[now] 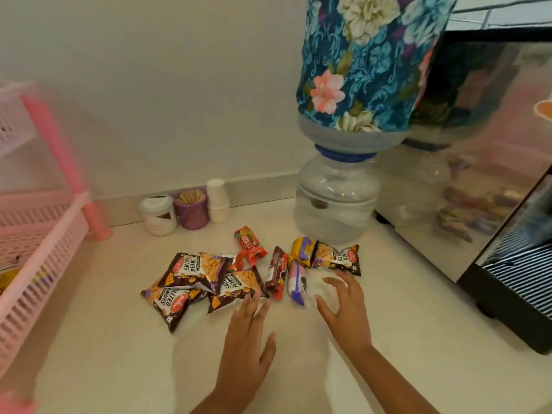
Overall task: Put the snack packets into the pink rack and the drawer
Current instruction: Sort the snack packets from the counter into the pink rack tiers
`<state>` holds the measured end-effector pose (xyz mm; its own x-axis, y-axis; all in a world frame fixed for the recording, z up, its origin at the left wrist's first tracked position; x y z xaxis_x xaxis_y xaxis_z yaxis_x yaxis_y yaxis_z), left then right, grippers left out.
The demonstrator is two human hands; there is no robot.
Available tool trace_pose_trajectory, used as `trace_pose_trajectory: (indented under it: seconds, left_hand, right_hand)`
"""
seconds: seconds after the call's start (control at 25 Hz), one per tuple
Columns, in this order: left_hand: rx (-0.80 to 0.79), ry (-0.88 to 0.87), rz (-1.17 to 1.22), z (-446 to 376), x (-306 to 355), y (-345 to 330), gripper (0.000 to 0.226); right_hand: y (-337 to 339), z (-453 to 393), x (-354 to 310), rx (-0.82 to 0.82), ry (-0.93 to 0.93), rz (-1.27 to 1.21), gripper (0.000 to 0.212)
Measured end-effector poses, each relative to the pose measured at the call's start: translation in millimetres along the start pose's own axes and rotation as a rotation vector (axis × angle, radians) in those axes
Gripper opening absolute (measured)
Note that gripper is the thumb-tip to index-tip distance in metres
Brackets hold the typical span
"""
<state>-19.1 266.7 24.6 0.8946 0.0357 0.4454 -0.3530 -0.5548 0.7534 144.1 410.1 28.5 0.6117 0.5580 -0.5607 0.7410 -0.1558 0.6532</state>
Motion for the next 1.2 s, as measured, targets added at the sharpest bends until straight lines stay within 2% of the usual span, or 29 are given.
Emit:
trace_pose_trajectory:
  seconds: [0.12,0.2,0.4,0.52,0.6,0.72,0.84,0.96,1.12,1.2]
  left_hand:
    - [-0.041,-0.054,-0.035,-36,24,-23,0.059]
    - [-0.072,-0.044,-0.032,-60,31,-34,0.06]
    - [-0.16,0.016,-0.046,-108,26,-66,0.057]
    - [-0.176,-0.008,-0.077,-133,24,-81,0.05]
    - [-0.16,-0.027,-0.103,-149,27,-83,0.049]
    - [-0.228,0.004,-0.088,-168,23,-94,0.052]
    - [-0.327,0.049,-0.132,-182,10,-111,0.055]
    - [-0.447,0.109,-0.136,-190,-1,-131,0.058]
    - [-0.527,0.116,-0.157,-188,5,-147,0.066]
    - [-0.559,0.114,-0.157,-184,9,-150,0.071]
  right_hand:
    - [-9,4,40,-0.101,-0.014,0.184,0.059]
    - [-15,-2,51,-0.133,0.042,0.292,0.066]
    - [-24,-35,57,-0.154,0.091,0.401,0.067]
    - [-33,-51,57,-0.15,0.135,0.437,0.071]
    - [-37,-62,58,-0.133,0.152,0.475,0.065]
    - [-44,-75,66,-0.144,0.127,0.542,0.062]
    - [-48,-78,72,-0.171,0.074,0.515,0.06]
    - [-48,-79,73,-0.14,0.08,0.432,0.047]
    - [-50,-80,72,-0.157,0.085,0.367,0.036]
    - [-48,-80,73,-0.159,0.053,0.322,0.045]
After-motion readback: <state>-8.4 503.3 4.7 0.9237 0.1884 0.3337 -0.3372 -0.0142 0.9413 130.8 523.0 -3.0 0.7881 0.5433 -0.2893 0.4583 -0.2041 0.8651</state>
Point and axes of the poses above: each hand's wrist, its own z-axis away from the middle knuckle, its own y-axis out of the back of the hand, x = y × z, the point moved 9 cm from there along -z, towards the middle knuckle, and after that the axes turned 2 degrees about x, right-handed, at the moved point
